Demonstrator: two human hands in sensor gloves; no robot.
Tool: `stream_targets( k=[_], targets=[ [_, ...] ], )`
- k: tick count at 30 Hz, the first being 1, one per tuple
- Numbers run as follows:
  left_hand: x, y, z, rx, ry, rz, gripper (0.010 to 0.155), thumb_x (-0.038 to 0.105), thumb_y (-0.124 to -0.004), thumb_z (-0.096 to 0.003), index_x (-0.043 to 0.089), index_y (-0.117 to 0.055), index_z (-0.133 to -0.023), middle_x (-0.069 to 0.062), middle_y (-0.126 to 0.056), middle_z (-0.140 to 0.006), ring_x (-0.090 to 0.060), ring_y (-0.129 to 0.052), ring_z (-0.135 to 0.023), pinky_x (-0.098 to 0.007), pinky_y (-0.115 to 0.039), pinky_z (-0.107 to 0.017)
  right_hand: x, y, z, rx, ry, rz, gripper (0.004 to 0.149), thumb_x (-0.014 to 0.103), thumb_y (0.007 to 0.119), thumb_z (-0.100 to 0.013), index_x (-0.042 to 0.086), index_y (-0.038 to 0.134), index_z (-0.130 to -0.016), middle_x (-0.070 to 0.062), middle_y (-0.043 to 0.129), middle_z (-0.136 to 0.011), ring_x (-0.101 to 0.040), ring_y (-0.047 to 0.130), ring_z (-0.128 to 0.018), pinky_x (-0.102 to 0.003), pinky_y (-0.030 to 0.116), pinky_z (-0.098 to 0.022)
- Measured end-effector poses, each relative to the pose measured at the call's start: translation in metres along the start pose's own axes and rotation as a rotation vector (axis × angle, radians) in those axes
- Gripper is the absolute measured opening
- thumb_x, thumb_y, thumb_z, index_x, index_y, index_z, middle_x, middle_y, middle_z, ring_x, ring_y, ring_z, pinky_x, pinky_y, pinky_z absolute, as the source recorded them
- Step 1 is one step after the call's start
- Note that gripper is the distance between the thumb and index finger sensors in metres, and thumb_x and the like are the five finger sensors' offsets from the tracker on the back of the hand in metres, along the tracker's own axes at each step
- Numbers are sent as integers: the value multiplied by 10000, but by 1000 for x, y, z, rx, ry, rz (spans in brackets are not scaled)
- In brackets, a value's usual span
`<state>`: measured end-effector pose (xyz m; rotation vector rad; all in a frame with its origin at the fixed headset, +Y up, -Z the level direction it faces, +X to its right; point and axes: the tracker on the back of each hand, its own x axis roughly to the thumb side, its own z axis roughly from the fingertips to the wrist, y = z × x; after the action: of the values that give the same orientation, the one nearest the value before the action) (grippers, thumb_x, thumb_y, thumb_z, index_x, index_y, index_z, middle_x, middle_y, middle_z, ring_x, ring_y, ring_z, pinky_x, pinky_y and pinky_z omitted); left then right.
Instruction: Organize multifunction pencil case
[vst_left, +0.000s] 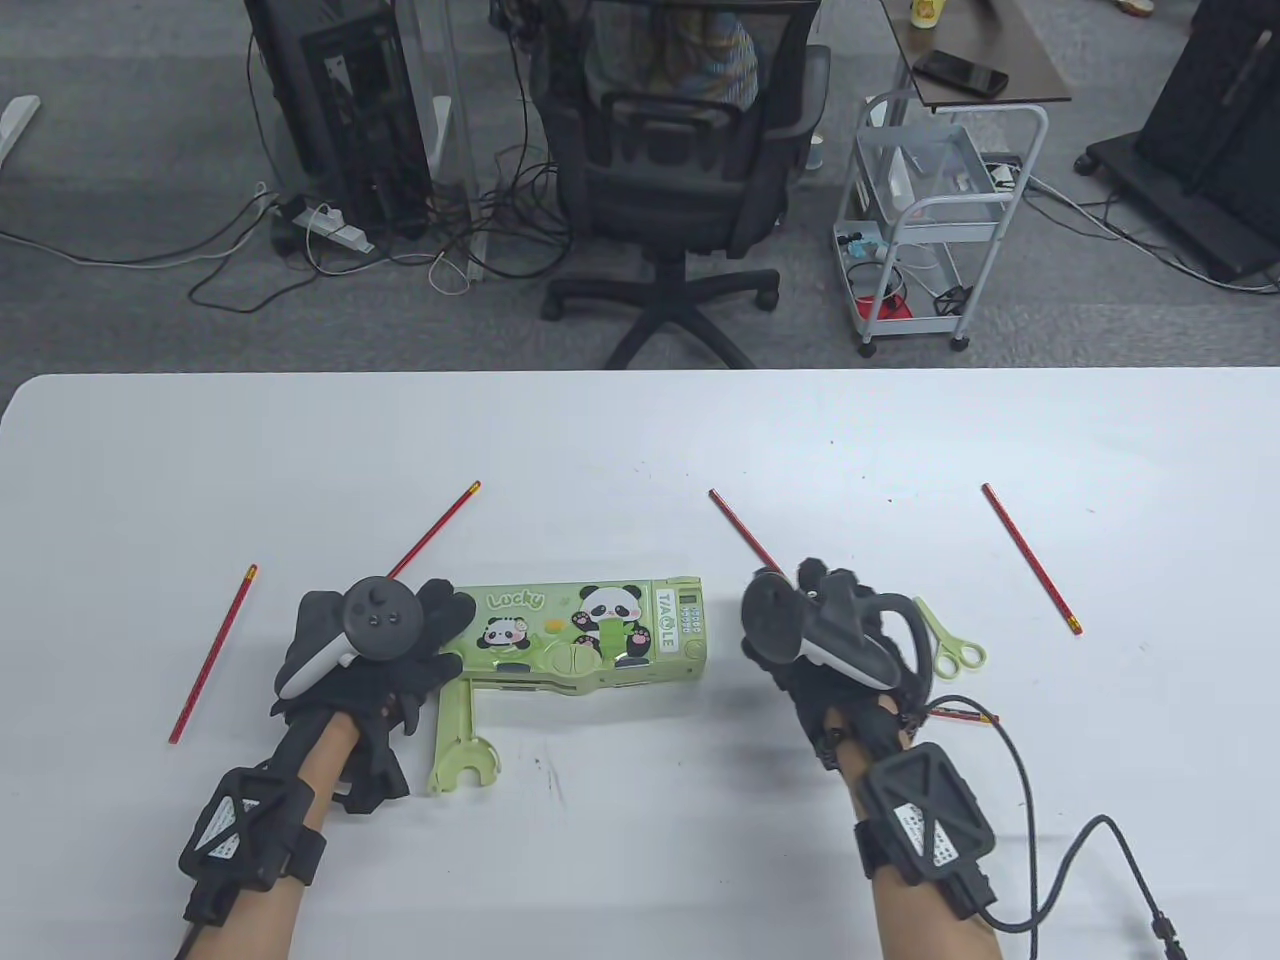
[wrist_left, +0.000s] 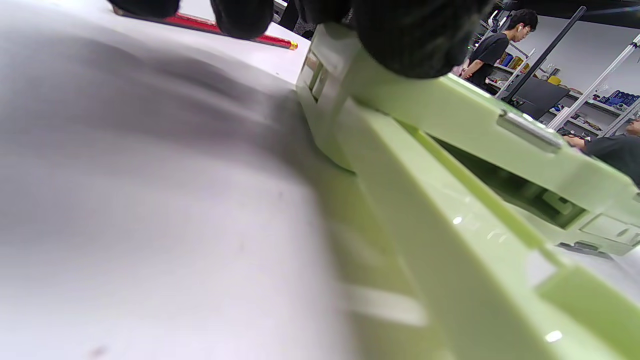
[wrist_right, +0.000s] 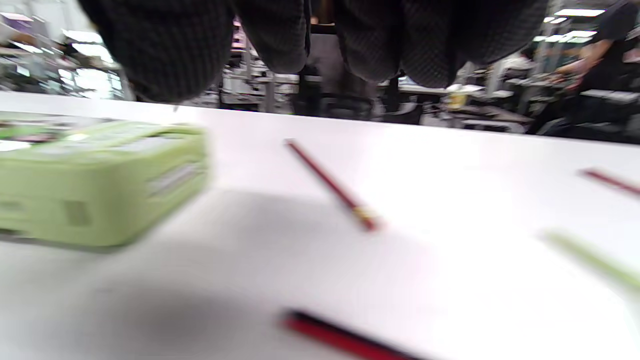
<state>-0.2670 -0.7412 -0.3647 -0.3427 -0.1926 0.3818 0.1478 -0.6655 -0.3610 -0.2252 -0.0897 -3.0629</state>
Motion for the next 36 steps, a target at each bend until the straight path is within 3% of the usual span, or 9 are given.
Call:
stream_targets(
  k=[5, 13, 23, 36],
  targets=[
    [2, 1, 0, -3, 4, -22, 652, 367, -734, -461, 377, -471, -1057, 12, -380, -1198, -380, -497, -1121, -711, -485, -719, -63, 9, -3, 108, 170, 54, 730, 467, 776, -482, 119, 581, -1094, -356, 583, -1065, -621, 682, -919, -676, 646, -676],
    [1, 0, -1, -3, 4, -20, 652, 367, -734, -461, 377, -472, -1058, 13, -378, -1199, -384, -494, -1122, -711, -485, -720, -105, 48, -10, 240, 273, 75, 724, 457, 783, -479, 143, 567, -1095, -354, 581, -1064, -611, 691, -919, -665, 654, -678],
    [2, 1, -1, -4, 10, -32, 651, 365, -735, -463, 377, -472, -1059, 11, -380, -1201, -387, -491, -1122, -716, -481, -718, -118, 69, -15, 286, 297, 83, 676, 444, 792, -476, 181, 604, -1070, -360, 648, -1033, -612, 741, -893, -663, 686, -663],
    [3, 0, -1, -10, 16, -43, 651, 363, -728, -466, 375, -463, -1061, 8, -374, -1201, -391, -487, -1123, -714, -480, -719, -105, 70, -24, 346, 271, 201, 694, 410, 773, -458, 137, 577, -1066, -315, 761, -967, -543, 851, -830, -609, 761, -643]
  ],
)
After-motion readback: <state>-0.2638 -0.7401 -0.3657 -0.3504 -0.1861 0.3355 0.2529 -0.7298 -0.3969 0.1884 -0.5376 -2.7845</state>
